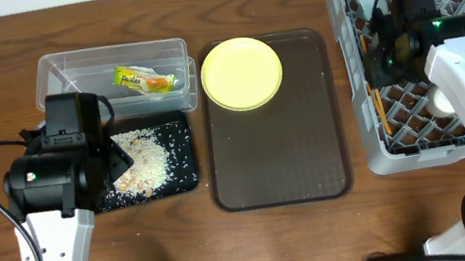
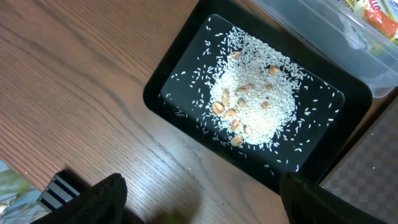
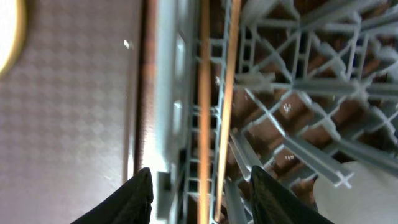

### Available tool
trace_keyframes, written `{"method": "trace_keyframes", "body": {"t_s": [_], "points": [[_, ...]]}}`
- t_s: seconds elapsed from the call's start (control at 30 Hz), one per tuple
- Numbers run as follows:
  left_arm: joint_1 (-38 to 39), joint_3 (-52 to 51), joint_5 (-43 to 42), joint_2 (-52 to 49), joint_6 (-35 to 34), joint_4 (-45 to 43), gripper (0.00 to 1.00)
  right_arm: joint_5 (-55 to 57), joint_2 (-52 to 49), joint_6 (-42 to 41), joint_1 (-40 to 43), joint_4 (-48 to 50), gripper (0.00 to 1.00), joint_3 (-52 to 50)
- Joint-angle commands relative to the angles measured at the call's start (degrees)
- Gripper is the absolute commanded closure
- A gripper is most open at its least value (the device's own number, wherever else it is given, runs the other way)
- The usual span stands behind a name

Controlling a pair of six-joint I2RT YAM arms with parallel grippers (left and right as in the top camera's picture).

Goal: Sort waste into correct bins and load items into the dishwasher rack
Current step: 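Move the right gripper back toward the yellow plate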

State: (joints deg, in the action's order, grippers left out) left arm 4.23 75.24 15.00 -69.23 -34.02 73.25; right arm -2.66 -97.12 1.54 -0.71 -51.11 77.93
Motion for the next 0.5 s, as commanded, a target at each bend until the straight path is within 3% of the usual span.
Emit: {"method": "trace_keyframes", "body": {"t_s": [0.0,0.27,0.47], "points": [[-0.20,0.31,0.70,0.00,0.94,0.24,0.19,-2.38,0.15,-1.73,-3.08,1.66,0.50,4.87],[-0.20,0.31,0.70,0.00,0.92,0.24,0.19,-3.80,-1.95,-10.08,-14.75,11.98,0.42,5.64],[-0.20,0.31,0.70,0.00,0.94,0.24,0.18,4.61,-9.09,-22.32,-21.22,16.37,0.42,5.64]]}}
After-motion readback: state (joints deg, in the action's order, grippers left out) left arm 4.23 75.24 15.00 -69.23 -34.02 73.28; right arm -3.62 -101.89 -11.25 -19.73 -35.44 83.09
